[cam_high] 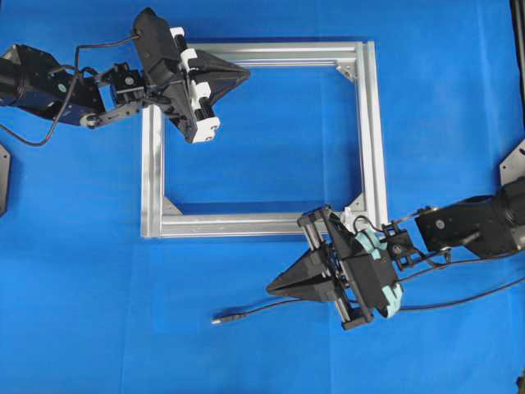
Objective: Insert the wire through the string loop located on the right side.
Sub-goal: 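Lower the right gripper onto the black USB cable plug and grasp it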
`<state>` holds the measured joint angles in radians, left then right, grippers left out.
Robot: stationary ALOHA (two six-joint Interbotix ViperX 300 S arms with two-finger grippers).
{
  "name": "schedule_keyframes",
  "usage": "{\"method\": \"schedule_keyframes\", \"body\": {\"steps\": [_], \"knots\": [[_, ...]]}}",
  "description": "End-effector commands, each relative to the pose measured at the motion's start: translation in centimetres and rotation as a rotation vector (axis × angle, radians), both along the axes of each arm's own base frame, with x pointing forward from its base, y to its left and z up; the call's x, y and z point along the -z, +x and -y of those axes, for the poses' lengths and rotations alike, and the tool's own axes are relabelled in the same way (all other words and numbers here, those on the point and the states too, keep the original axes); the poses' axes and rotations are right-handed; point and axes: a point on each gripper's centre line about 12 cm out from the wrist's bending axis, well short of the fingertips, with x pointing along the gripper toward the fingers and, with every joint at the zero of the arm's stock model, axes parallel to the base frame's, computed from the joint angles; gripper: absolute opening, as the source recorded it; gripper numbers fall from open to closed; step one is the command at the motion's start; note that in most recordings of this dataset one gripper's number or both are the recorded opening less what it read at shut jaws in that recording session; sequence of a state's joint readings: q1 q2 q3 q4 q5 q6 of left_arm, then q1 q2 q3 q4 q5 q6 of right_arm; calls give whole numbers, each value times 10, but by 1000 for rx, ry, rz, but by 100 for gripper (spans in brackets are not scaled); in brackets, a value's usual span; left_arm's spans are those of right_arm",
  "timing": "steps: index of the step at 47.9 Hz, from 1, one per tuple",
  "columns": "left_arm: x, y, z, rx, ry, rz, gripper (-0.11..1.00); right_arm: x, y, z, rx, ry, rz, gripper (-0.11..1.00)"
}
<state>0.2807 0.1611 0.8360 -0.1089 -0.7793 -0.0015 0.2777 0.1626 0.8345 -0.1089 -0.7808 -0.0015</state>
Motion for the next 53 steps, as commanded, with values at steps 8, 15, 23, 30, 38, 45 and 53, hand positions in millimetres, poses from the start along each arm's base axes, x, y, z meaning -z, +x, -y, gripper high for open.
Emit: {"method": "schedule_keyframes", "body": {"steps": [8,15,23,30,38,45,53], "knots": [[-17,0,0,11,19,28,0,-23,6,-14,-25,32,52,-6],[-18,0,0,11,19,29,0,-18,8,-12,2,67,-21,-6],[-18,0,-1,8,19,29,0,-17,9,-14,11,105,-52,-3],[-18,-1,-3,5,21,32,0,-16,10,-17,11,126,-64,15],[-18,-1,-2,6,22,32,0,-13,13,-22,16,139,-77,63],[-17,-1,-2,7,21,29,0,-4,18,-26,31,150,-95,82],[-18,-1,-2,6,22,32,0,19,26,-30,68,166,-149,77]]}}
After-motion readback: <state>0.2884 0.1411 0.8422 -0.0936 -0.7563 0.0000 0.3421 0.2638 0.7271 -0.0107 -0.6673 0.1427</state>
